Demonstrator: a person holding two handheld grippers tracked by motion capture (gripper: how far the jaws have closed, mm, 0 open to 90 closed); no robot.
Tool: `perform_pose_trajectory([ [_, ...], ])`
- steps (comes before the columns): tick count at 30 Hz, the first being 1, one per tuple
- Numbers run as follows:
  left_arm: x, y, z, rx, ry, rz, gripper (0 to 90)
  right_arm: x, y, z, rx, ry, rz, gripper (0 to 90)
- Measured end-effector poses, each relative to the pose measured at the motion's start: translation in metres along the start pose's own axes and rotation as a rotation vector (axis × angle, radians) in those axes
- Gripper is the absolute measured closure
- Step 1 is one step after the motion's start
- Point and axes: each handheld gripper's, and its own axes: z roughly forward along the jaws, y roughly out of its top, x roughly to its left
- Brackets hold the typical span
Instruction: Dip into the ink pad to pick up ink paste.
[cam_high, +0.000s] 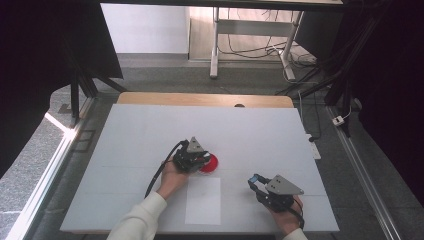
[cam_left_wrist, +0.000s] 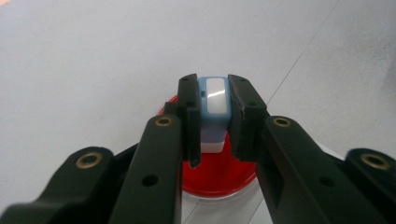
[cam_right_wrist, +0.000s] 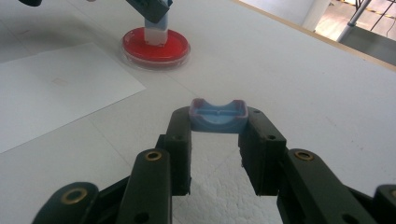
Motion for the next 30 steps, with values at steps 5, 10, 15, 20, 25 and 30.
perform_pose_trajectory([
  [5,-0.0026,-0.002,-0.0004,-0.006,0.014,0.014,75.9,-0.0001,0.0,0.0,0.001,-0.001,0.0,64.7],
  [10,-0.0016,-0.0039,-0.0008,-0.015,0.007,0.008,76.0,0.0002,0.0002,-0.0003,0.0,-0.002,0.0,64.7],
  [15,-0.0019,-0.0039,-0.0009,-0.013,0.009,0.011,76.0,0.0003,0.0003,0.0,0.003,-0.002,-0.001,64.6],
  [20,-0.0008,-0.0037,-0.001,-0.013,0.001,0.005,75.9,0.0012,0.0009,-0.0001,0.004,-0.004,-0.002,64.6],
  [25,-0.0019,-0.0023,-0.0011,-0.008,0.007,0.012,75.8,0.0008,0.0009,0.0006,0.0,0.003,0.0,64.6],
  [30,-0.0018,-0.0018,-0.0028,-0.018,0.011,0.016,75.7,-0.0001,0.0011,-0.0004,-0.003,0.003,0.004,64.7],
])
